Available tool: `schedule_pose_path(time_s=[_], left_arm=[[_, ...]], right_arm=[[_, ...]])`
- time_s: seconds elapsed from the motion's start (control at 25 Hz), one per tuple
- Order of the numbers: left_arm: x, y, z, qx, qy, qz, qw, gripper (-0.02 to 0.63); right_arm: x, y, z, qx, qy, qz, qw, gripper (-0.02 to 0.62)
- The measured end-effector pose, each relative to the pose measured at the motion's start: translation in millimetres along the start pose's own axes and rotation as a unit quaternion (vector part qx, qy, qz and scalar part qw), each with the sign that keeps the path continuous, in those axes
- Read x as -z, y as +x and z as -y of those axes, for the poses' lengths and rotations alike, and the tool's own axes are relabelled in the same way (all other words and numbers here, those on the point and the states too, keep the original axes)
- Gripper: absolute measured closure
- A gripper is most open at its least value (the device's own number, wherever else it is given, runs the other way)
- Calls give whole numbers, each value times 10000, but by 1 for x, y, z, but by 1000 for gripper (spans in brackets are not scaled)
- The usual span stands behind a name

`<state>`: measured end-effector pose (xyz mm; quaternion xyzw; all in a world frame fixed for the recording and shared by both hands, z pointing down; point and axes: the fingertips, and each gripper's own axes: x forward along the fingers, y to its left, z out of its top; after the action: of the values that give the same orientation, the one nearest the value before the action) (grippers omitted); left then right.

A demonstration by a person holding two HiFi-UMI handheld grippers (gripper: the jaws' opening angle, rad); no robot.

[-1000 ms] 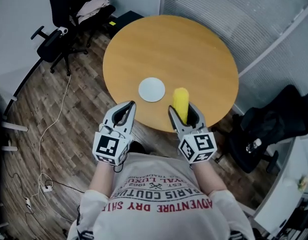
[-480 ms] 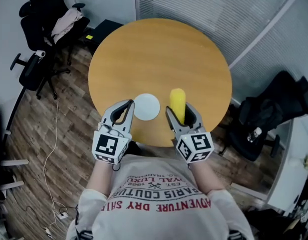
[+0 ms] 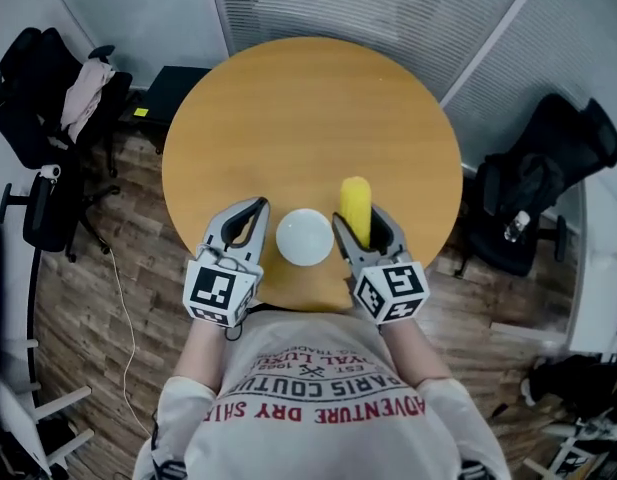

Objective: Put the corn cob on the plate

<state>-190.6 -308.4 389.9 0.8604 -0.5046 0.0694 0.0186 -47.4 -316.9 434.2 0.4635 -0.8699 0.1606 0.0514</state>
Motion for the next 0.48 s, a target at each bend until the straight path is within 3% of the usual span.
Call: schedule_pose_path(time_s=[0.48], left_arm=[[44,27,-12,960,-283,-381,9942,574]], right_arm=[[75,27,5,801,273,-862,9927,328]])
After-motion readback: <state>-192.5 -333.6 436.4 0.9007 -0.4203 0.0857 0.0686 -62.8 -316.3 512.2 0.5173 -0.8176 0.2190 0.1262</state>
